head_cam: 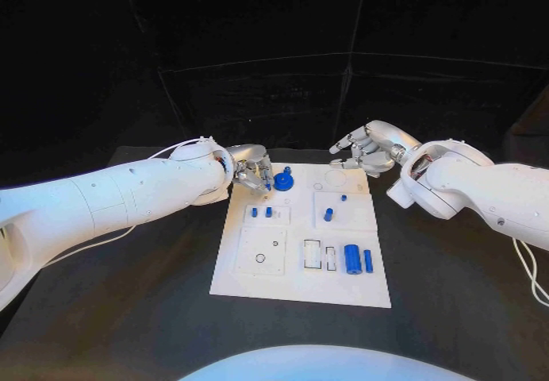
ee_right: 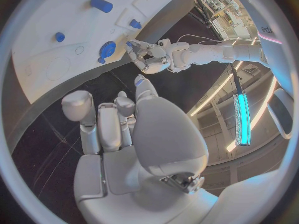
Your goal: Assemble the parts on the task board
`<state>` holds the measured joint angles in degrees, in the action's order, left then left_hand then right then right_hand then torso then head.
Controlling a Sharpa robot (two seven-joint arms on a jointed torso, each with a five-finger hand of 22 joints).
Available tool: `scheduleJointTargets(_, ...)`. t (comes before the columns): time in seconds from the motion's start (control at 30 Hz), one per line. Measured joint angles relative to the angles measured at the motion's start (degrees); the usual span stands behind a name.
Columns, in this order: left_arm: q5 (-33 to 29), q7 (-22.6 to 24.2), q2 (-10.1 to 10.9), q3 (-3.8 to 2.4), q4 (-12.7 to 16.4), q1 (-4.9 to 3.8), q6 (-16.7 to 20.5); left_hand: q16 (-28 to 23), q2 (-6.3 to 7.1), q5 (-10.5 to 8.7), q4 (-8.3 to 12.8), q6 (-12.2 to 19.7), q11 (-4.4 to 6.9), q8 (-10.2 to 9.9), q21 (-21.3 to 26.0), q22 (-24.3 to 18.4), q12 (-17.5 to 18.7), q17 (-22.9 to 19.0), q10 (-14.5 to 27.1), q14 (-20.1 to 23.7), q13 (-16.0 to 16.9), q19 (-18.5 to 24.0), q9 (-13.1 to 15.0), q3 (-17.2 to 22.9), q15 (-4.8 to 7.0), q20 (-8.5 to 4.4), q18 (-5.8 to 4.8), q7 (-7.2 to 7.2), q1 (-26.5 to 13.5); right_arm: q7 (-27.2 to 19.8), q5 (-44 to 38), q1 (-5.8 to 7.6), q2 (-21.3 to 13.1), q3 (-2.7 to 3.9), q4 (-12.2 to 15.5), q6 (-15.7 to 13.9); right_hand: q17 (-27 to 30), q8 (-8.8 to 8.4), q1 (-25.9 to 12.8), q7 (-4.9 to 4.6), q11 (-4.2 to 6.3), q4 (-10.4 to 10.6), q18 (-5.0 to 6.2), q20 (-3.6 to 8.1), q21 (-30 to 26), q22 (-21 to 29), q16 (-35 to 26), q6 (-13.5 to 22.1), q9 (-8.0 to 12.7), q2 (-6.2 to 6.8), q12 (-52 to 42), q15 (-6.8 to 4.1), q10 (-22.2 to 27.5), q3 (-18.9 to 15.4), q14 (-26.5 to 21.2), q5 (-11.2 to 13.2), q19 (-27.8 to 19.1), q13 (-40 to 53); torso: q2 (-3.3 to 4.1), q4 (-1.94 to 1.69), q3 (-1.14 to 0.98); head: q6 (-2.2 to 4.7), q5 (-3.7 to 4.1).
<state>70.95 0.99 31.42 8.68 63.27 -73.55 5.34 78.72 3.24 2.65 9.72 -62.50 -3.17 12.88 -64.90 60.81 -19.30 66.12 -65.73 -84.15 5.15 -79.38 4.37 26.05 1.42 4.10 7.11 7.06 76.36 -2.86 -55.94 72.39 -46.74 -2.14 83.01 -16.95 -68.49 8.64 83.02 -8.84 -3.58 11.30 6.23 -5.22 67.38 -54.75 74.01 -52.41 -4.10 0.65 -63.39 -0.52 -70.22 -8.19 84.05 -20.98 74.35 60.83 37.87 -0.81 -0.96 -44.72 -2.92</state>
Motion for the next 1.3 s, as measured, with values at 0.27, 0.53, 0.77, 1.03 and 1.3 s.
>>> scheduleJointTargets(0.27,-0.3,-0.2,-0.3,0.07,-1.0,0.34,-1.9,0.0,0.19,0.00,0.0,-0.3,0.20,0.0,0.0,0.0,0.0,0.0,-0.2,0.0,-0.1,0.0,-0.1,0.0,0.00,0.00,0.00,0.09,-0.3,0.0,0.0,0.00,0.0,-0.01,0.0,0.0,0.0,0.00,0.0,0.00,0.00,0.0,-0.01,0.00,0.0,0.0,0.0,0.0,0.0,0.00,0.0,0.00,0.0,0.0,0.0,0.0,0.0,0.0,0.03,0.11,-0.03,0.03,-0.15)
scheduleJointTargets(0.53,-0.4,-0.4,-0.5,0.12,-1.3,0.58,-3.3,0.0,0.19,0.00,0.0,-0.3,0.20,-0.1,0.0,0.0,0.0,-0.1,-0.2,0.0,-0.1,0.0,-0.1,0.0,0.00,0.00,0.00,0.09,-0.3,0.0,0.0,0.00,0.0,-0.01,0.0,0.0,0.0,0.00,0.0,0.00,0.00,0.0,0.00,0.00,0.0,0.0,0.0,0.0,0.0,0.00,0.0,0.00,0.0,0.0,0.0,0.0,0.0,0.0,0.03,0.12,-0.04,0.04,-0.05)
scheduleJointTargets(0.77,-0.5,-0.5,-0.7,0.12,-1.4,0.64,-3.8,0.0,0.19,0.00,0.0,-0.4,0.20,-0.2,0.0,0.0,0.0,-0.2,-0.2,0.0,-0.1,0.0,-0.2,0.0,0.00,0.00,0.01,-0.02,-0.3,0.0,0.0,0.00,0.0,-0.01,0.1,0.0,0.0,0.00,0.0,0.00,0.00,0.0,0.00,0.00,0.0,0.0,0.0,0.0,0.0,0.00,0.0,0.00,0.0,0.0,0.0,0.0,0.0,0.0,0.03,0.12,-0.04,0.02,-0.04)
scheduleJointTargets(1.03,-0.5,-0.6,-0.8,0.10,-1.7,0.73,-4.0,0.0,0.20,0.00,0.0,-0.5,0.20,-0.2,0.0,0.0,0.0,-0.2,-0.2,0.0,-0.1,0.0,-0.2,0.0,-0.01,0.00,0.00,-0.10,-0.3,0.0,0.0,0.00,0.0,-0.01,0.1,0.0,0.0,0.00,0.0,0.00,0.00,0.0,0.00,0.00,0.0,0.0,0.0,0.0,0.0,0.00,0.0,0.00,0.0,0.0,0.0,0.0,0.0,0.0,0.03,0.11,-0.02,-0.14,-0.01)
scheduleJointTargets(1.3,-0.6,-0.7,-0.9,0.19,-1.7,0.86,-4.5,0.0,0.28,0.00,0.0,-0.5,0.31,-0.3,0.0,0.1,0.0,-0.3,-0.7,0.0,-0.2,0.0,-0.1,0.0,-0.01,0.00,0.01,-0.11,-0.4,0.0,0.0,0.00,0.0,-0.01,0.0,0.0,0.0,0.00,0.0,0.00,0.00,0.0,0.00,0.00,0.0,0.0,0.0,0.0,0.0,0.00,0.0,0.00,0.0,0.0,0.0,0.0,0.0,0.0,0.04,0.08,-0.02,-0.30,0.01)
